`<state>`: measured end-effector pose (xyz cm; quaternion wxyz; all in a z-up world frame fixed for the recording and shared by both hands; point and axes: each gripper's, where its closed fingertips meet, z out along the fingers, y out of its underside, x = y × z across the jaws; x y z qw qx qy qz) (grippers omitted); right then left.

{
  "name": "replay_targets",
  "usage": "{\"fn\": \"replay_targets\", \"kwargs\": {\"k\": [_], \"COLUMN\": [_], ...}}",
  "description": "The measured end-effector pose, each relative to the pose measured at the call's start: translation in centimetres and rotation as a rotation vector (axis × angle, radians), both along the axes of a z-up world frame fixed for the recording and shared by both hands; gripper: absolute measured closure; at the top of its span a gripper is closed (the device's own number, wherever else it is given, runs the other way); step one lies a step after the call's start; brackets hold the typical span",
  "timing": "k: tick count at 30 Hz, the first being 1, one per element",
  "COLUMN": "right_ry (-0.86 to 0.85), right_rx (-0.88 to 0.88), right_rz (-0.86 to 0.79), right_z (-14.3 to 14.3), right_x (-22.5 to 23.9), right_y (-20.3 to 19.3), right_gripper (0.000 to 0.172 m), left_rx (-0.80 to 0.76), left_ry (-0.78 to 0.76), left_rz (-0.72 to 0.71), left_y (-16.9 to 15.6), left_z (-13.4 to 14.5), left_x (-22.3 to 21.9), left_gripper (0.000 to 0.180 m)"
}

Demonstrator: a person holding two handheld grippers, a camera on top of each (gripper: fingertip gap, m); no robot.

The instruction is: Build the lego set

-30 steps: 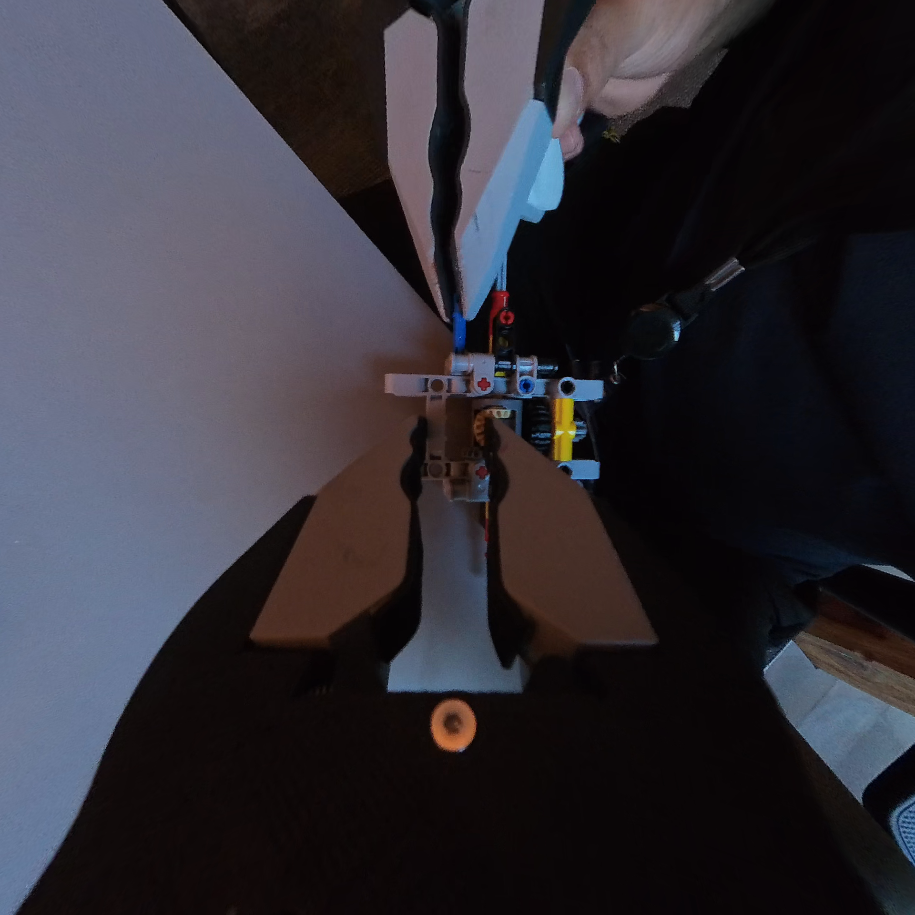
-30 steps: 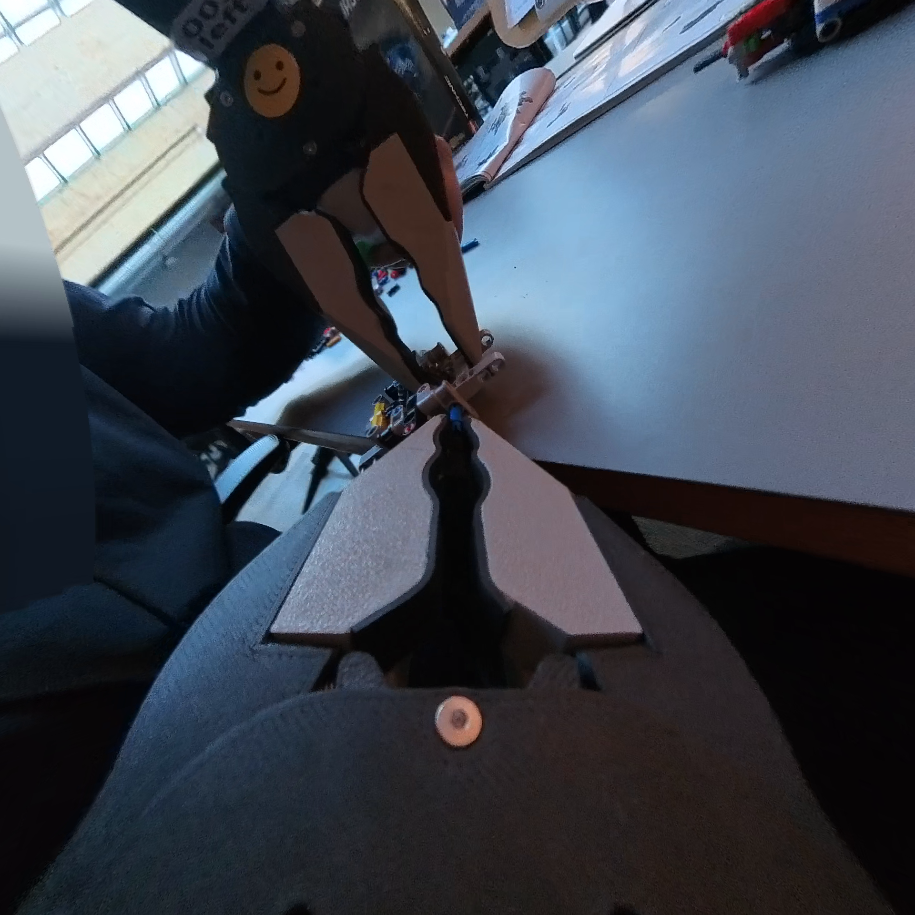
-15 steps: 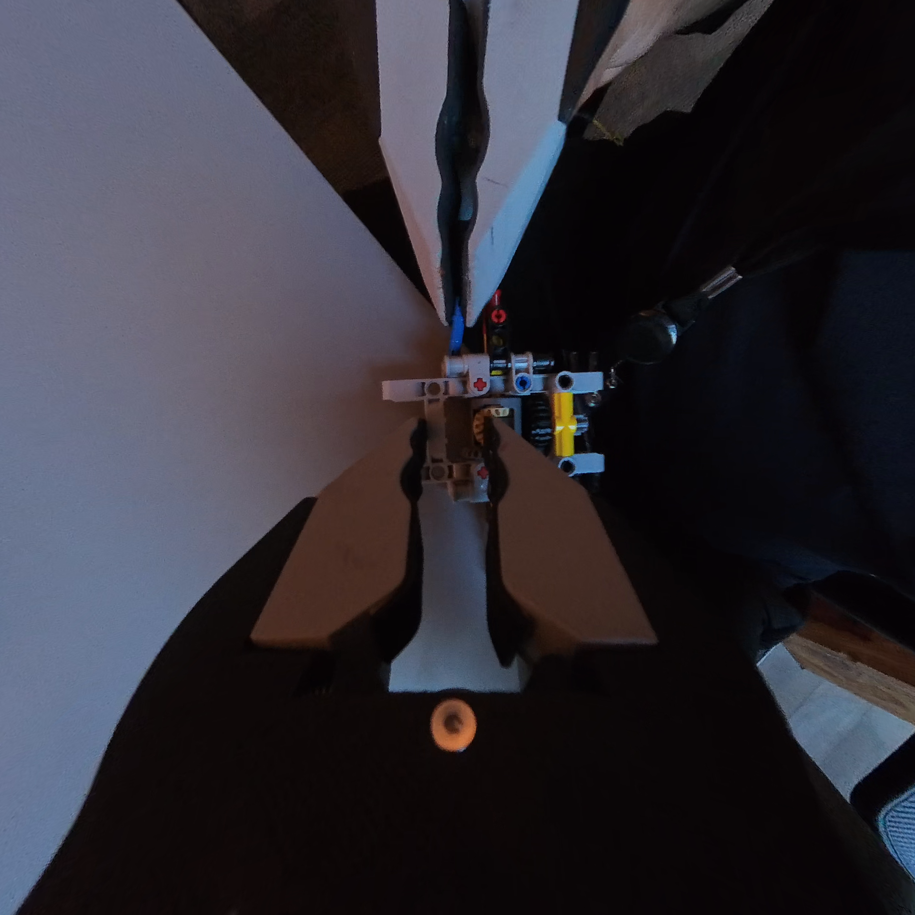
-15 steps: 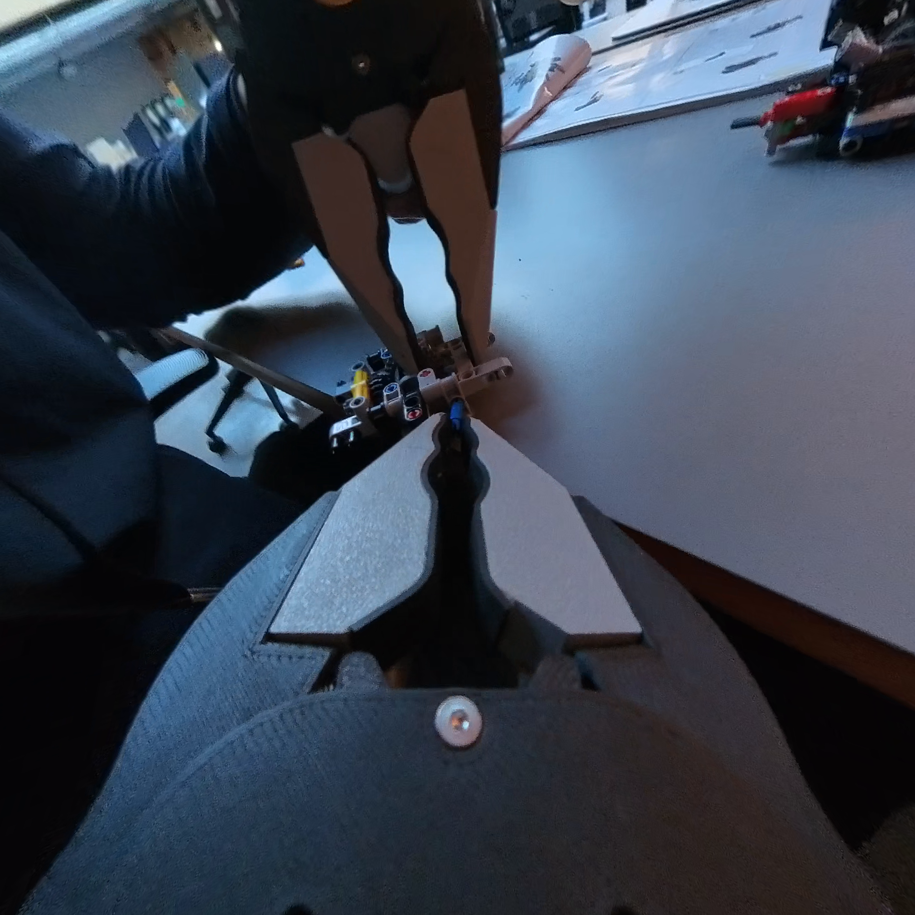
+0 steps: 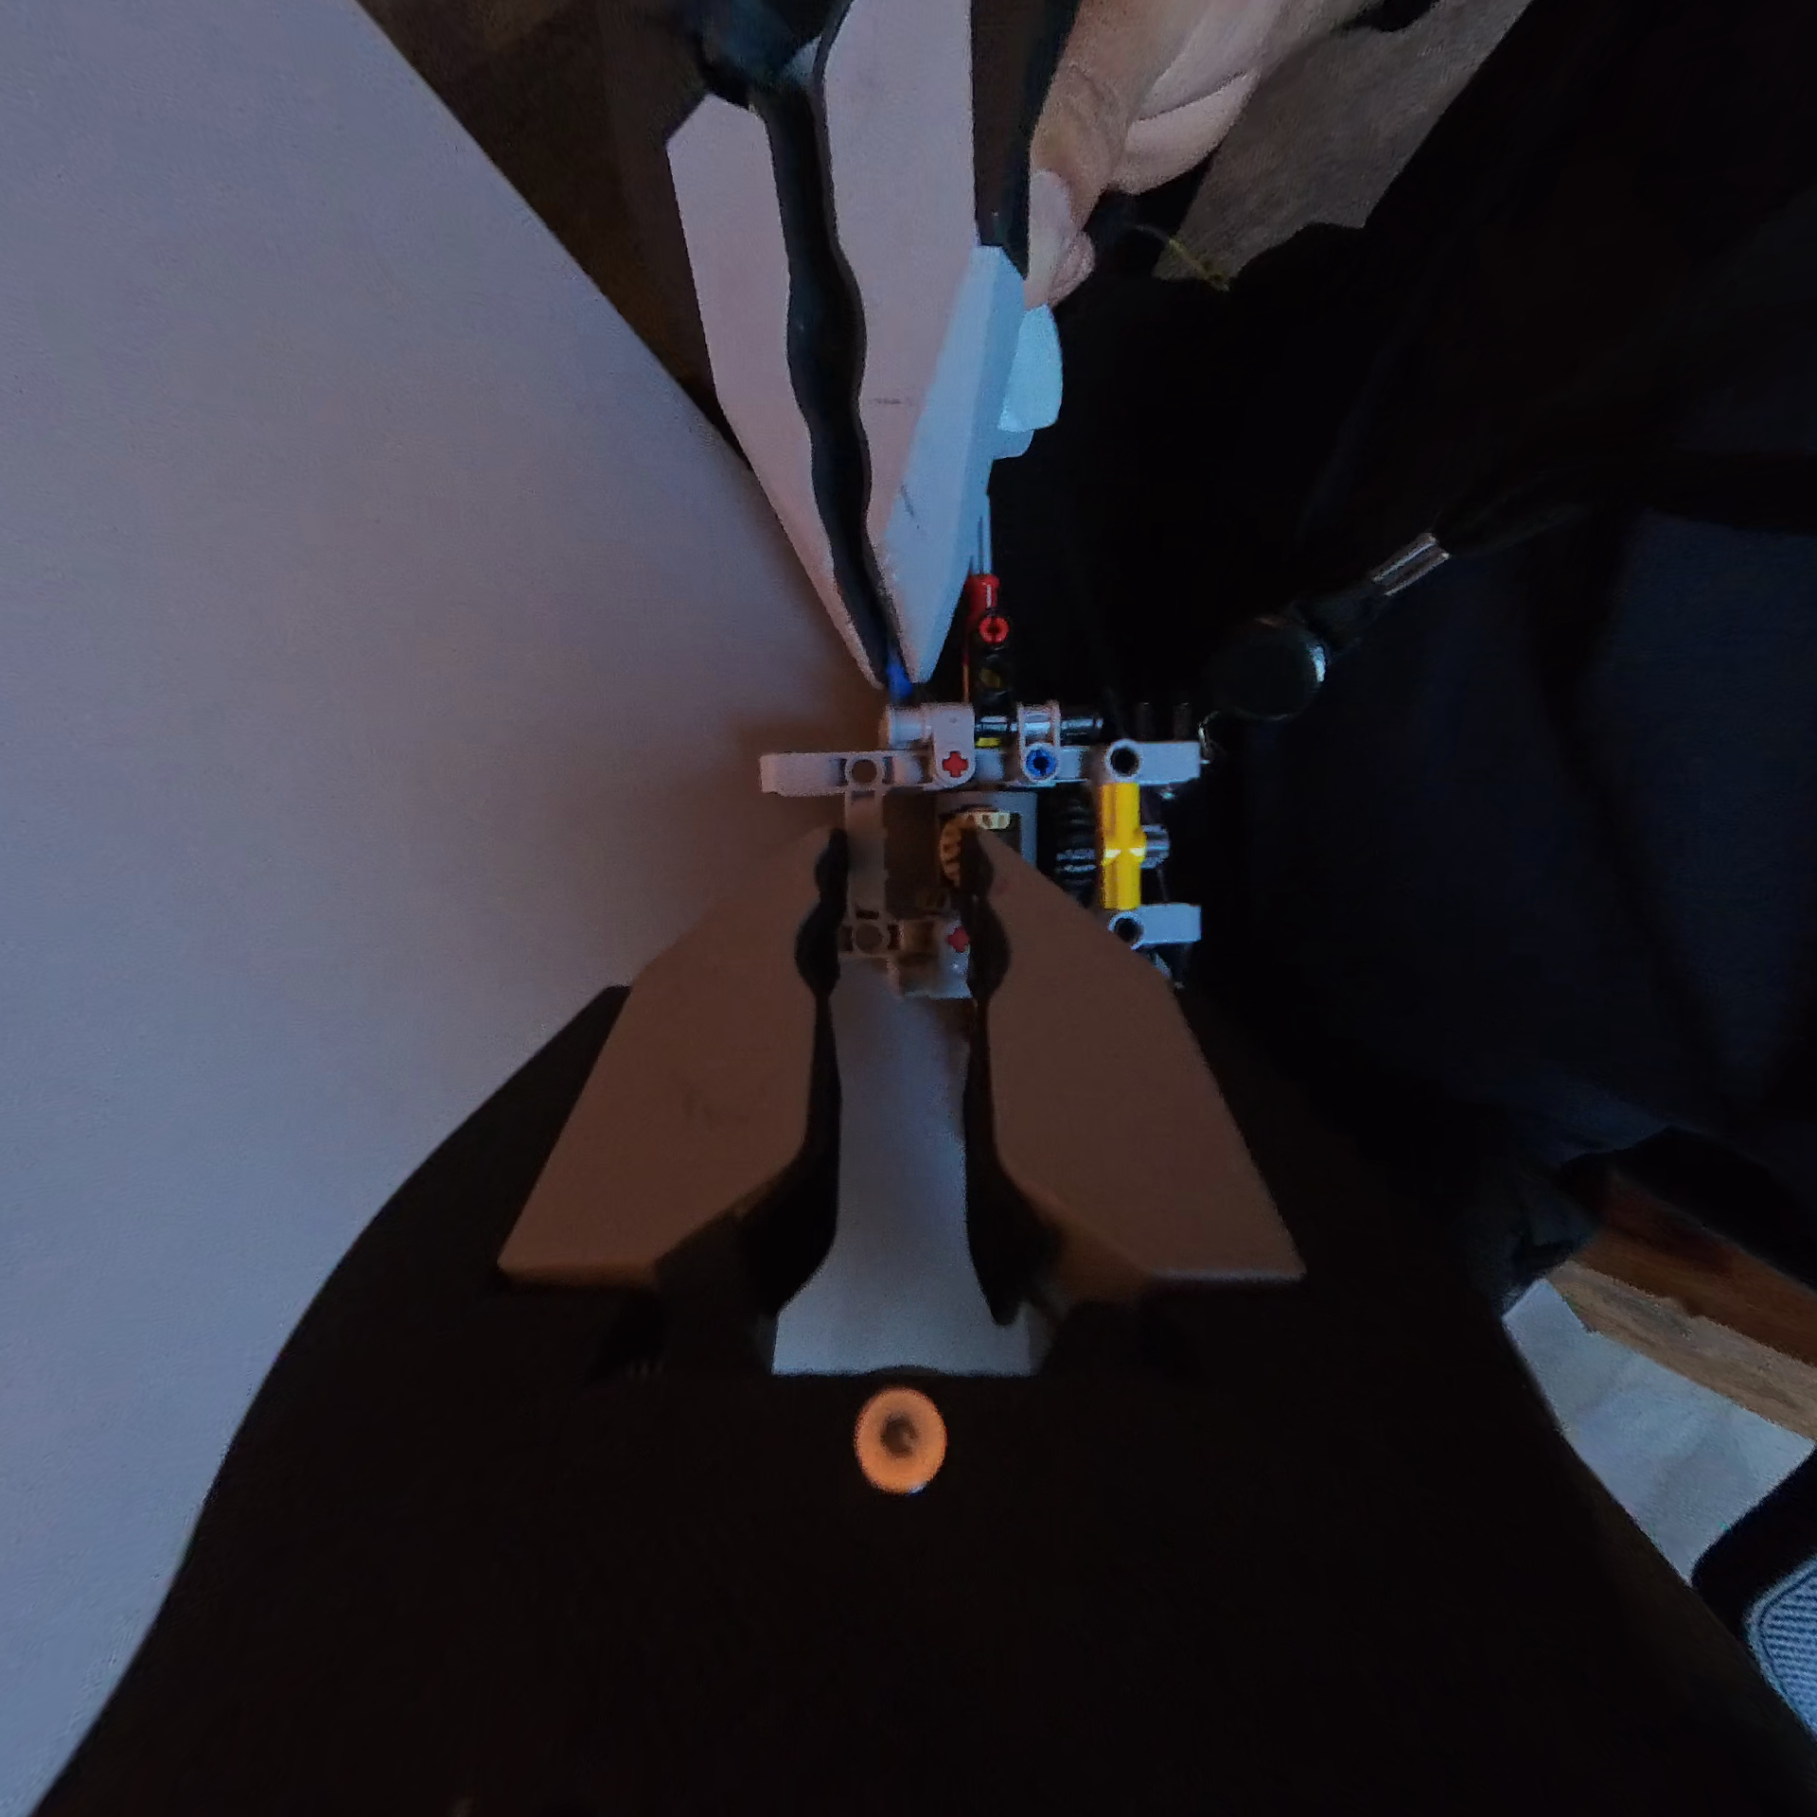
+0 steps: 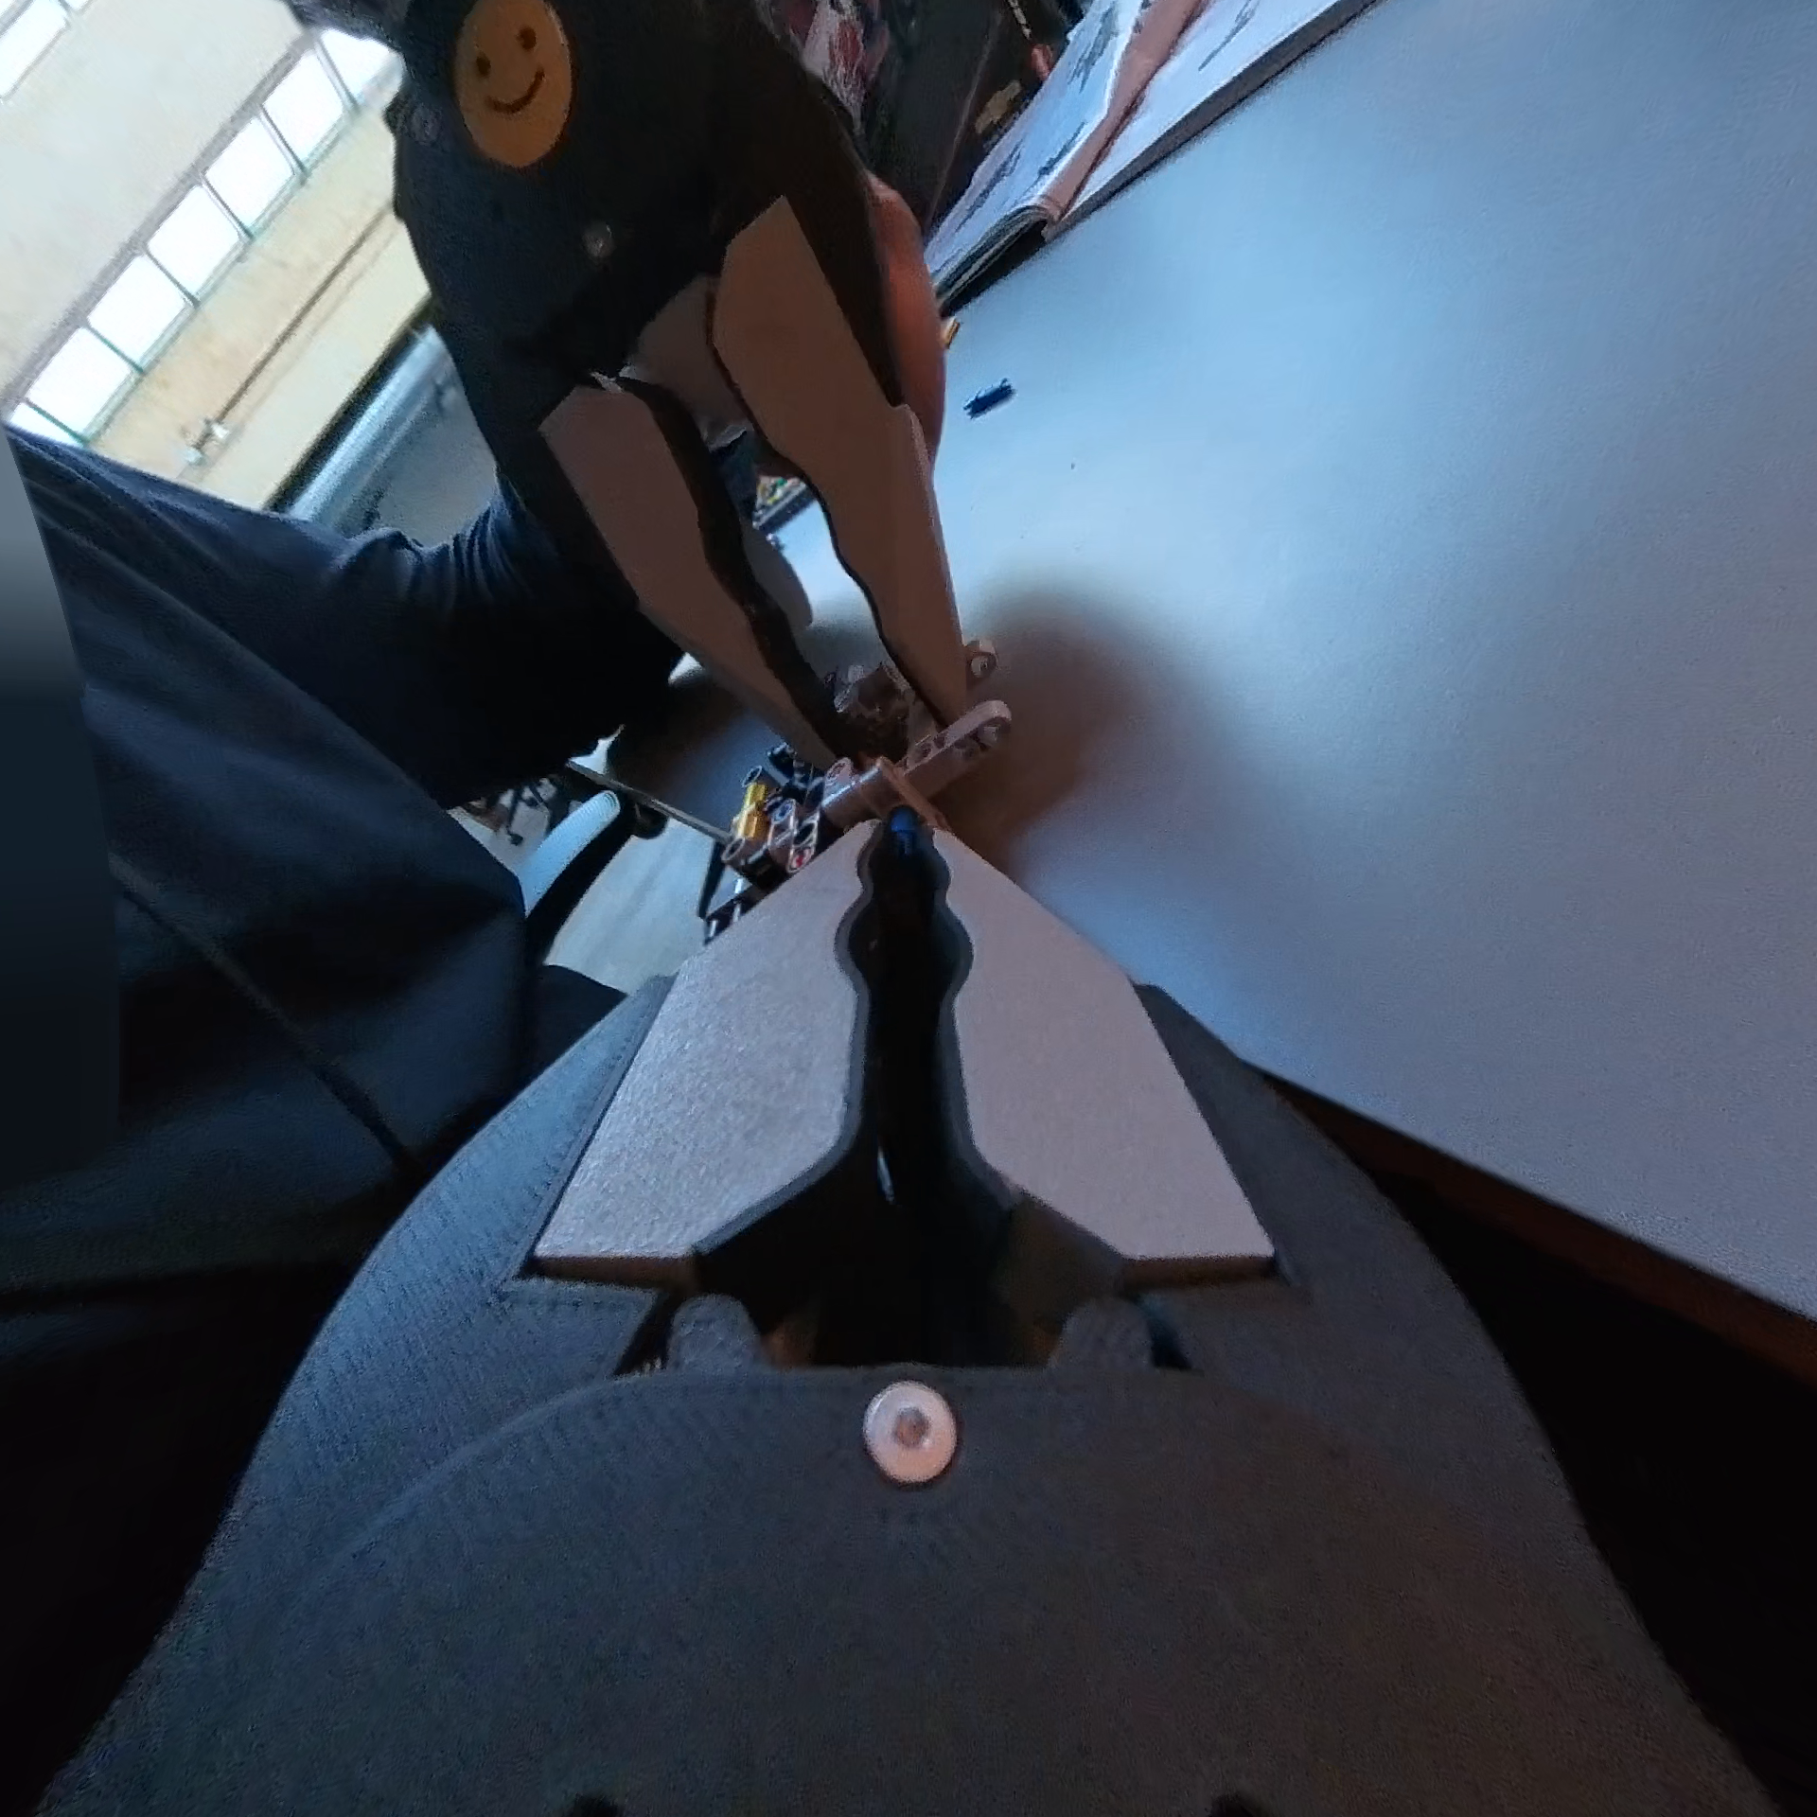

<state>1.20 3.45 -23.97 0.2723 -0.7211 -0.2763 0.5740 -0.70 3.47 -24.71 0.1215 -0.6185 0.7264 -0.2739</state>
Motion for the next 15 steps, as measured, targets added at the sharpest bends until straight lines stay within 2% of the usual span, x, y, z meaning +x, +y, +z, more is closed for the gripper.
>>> {"fn": "replay_targets", "kwargs": {"k": [7,15], "right_ry": [-0.154,-0.059], "right_rx": [0.199,0.18], "right_rz": [0.096,0.08], "right_z": [-0.1,1.4], "right_x": [0.0,1.3], "right_y": [0.1,0.8], "right_gripper": [0.17,0.172], "left_rx": [-0.004,-0.013], "left_ry": [-0.001,-0.004], "left_rz": [0.001,0.023], "left_y": [0.1,0.4], "left_z": [0.0,0.0], "left_x": [0.0,-0.1], "left_gripper": [0.161,0.16]}}
